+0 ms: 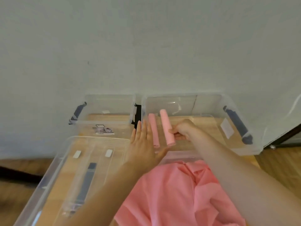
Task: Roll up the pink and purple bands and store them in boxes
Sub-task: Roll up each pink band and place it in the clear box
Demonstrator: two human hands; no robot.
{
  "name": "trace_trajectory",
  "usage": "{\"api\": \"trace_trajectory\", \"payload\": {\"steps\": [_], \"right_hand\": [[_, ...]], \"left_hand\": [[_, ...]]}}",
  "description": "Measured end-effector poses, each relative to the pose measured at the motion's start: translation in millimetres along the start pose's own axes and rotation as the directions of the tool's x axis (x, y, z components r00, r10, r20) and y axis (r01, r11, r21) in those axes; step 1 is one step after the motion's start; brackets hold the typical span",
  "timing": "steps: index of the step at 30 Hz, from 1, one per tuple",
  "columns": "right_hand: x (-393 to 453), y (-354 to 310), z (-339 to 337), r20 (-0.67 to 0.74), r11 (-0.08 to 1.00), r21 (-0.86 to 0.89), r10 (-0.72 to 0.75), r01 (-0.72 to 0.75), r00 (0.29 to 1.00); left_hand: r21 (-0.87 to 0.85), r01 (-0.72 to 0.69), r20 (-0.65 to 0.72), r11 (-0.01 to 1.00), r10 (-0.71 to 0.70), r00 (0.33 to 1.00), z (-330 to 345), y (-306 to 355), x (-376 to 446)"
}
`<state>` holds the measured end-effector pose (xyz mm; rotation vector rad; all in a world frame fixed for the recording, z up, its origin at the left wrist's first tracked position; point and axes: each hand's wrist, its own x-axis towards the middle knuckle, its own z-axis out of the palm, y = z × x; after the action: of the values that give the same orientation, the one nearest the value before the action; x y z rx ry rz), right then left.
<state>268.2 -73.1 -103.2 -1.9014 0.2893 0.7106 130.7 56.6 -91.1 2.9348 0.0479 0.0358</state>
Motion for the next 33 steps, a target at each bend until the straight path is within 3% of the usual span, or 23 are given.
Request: {"api": "trace_trajectory", "payload": {"steps": [3, 6, 13, 19, 24, 27, 30, 33], "right_hand": [[14, 3, 10, -0.008, 0.995, -0.07, 0.065, -0.065, 0.998], [25, 9, 18, 0.014, 0.993, -0.108, 0.055, -0.053, 0.998], [37, 16, 29, 0.101, 0.949, -0.28, -0.123, 0.147, 0.987], [33, 11, 38, 0.219, 0.766, -0.54, -0.272, 0.349, 0.937], [35, 9, 30, 0.237, 0.584, -0.765, -0.138, 0.273, 0.962], [14, 3, 14, 0.147, 0.591, -0.772, -0.193, 0.235, 0.97], [-42, 8, -11, 0.055, 0.628, -0.673, -0.483, 0.39, 0.874], [-115, 40, -31, -0.075, 0.618, -0.592, -0.681, 0.517, 0.728]], "left_hand": [[-0.032, 0.02, 0.053, 0.999, -0.018, 0.998, 0, 0, 1], [-0.029, 0.01, 0.015, 1.0, -0.01, 1.0, 2, 0, 3], [0.03, -0.001, -0.009, 1.0, 0.002, 1.0, 7, -3, 3], [0.051, -0.007, -0.019, 0.999, 0.008, 1.0, 6, -4, 5], [0.046, -0.003, 0.029, 0.999, 0.002, 1.0, 5, -3, 5], [0.046, 0.016, 0.123, 0.999, -0.022, 0.992, -2, -3, 6], [0.08, 0.021, 0.155, 0.997, -0.033, 0.987, -12, 3, -6], [0.047, -0.051, 0.037, 0.998, 0.049, 0.998, -11, 21, -52]]}}
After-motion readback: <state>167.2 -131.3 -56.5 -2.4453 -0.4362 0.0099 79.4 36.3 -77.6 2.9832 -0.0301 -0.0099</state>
